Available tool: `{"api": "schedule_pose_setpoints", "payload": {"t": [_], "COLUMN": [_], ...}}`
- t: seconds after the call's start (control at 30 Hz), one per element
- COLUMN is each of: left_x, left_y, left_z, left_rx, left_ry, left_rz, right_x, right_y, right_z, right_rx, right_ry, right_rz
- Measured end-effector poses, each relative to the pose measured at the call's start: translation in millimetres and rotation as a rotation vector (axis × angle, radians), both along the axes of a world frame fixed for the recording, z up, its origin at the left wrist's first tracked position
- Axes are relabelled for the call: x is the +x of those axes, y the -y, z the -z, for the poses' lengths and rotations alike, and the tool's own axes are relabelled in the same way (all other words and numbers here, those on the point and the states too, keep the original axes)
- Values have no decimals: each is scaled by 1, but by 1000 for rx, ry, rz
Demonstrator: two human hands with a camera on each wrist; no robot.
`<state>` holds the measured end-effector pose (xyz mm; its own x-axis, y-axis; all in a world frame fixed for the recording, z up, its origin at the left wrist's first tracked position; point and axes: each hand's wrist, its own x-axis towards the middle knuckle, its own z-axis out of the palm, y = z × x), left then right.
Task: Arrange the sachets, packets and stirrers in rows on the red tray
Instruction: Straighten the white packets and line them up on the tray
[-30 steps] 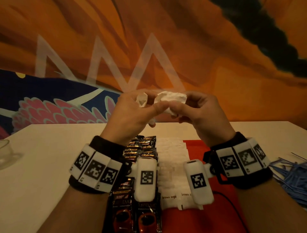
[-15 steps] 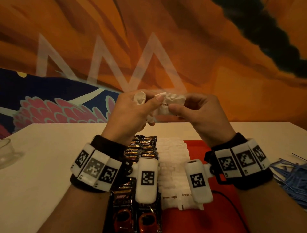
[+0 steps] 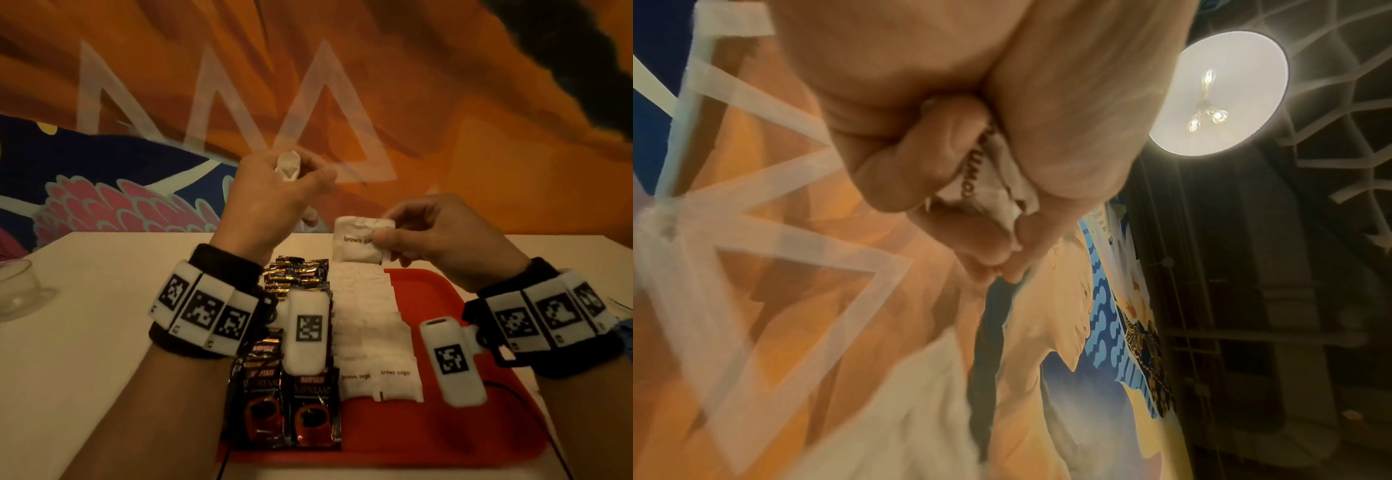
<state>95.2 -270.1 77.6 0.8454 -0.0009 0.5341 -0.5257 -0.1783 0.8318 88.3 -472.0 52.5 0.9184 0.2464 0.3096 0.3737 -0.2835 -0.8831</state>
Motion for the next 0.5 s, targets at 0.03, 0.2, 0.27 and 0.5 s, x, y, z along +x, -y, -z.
{"api": "schedule_pose_setpoints", "payload": {"t": [0.03,0.2,0.27,0.5], "left_x": [-1,-5,-7,-9], "left_y": [-1,-3,-5,-13], "left_z": [-1,-3,-6,-7], "left_rx": [-4,33,38,37], "left_ry": [-6,-22,-20,7], "left_rz": [-5,-34,-33,-12], "right_x": [-2,-12,-15,-30], "right_y": [0,-2,-3,-9], "right_z": [4,34,47,71], "right_rx": [-69,-559,-647,-725], "right_ry": [-57,-255,-347,-509], "right_rz": [-16,-71,-82,-73]}}
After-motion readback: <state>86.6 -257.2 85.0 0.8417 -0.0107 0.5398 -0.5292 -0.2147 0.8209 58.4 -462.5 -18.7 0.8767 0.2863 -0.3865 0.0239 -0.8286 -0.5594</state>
